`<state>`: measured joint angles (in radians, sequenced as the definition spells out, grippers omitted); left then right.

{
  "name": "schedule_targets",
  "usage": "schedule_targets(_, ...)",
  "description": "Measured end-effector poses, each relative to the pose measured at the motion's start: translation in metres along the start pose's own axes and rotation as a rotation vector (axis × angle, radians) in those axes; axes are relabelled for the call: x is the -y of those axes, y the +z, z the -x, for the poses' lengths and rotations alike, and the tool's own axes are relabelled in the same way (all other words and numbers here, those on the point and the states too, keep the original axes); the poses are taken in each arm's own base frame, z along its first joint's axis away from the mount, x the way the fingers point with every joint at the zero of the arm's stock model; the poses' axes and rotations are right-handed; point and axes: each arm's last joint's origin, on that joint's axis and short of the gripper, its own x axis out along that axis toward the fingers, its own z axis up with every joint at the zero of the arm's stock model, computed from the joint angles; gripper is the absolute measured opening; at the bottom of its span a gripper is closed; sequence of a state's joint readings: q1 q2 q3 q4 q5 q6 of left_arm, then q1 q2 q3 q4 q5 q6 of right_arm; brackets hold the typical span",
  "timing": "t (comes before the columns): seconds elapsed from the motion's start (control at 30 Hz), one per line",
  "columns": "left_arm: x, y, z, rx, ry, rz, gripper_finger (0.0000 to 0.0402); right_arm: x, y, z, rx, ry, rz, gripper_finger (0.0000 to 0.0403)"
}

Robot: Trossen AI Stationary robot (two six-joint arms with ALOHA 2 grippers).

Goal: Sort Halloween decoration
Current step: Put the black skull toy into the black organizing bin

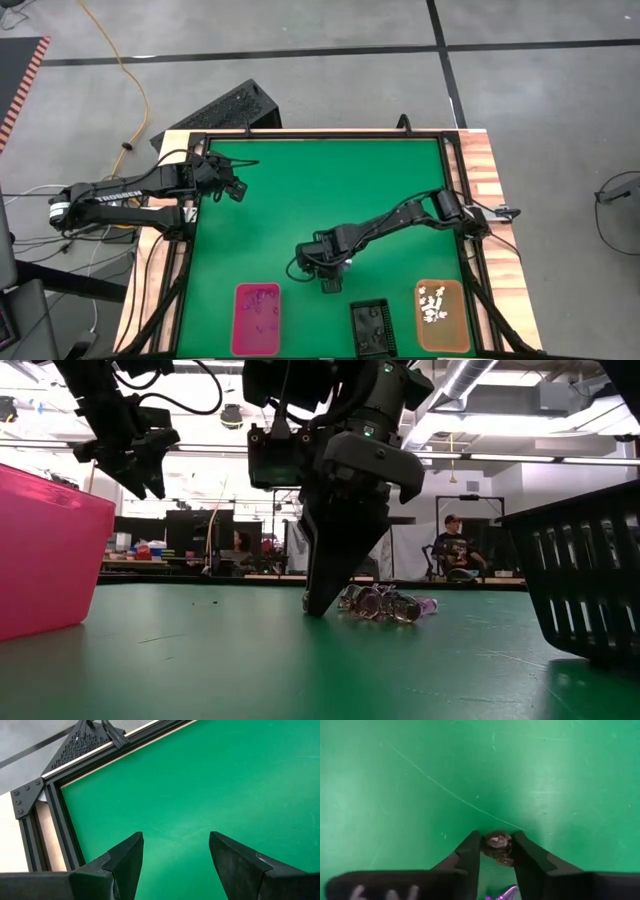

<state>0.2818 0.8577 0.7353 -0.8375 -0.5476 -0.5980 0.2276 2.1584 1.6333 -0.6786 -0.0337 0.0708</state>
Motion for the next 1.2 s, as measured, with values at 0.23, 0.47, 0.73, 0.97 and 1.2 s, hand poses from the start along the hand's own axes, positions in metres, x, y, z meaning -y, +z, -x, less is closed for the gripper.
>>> schedule_targets(0.23, 0.000, 0.000, 0.000, 0.001, 0.001, 0.000, 0.0219, 0.000, 0.000, 0.006, 0.001, -0.004, -0.006, 0.0110)
schedule_targets(0.47, 0.000, 0.000, 0.000, 0.001, 0.002, 0.002, 0.0219, -0.010, -0.004, 0.054, 0.012, 0.001, -0.067, 0.0119)
schedule_targets(0.73, 0.000, 0.000, 0.000, 0.000, 0.002, 0.027, 0.0219, -0.066, -0.026, 0.118, -0.004, 0.076, -0.151, 0.0119)
schedule_targets(0.97, 0.000, 0.000, 0.000, -0.002, 0.000, 0.055, 0.0219, -0.134, -0.050, 0.132, -0.025, 0.128, -0.208, 0.0120)
schedule_targets(1.2, 0.000, 0.000, 0.000, -0.006, -0.005, 0.078, 0.0219, -0.168, -0.069, 0.116, -0.031, 0.087, -0.186, 0.0123)
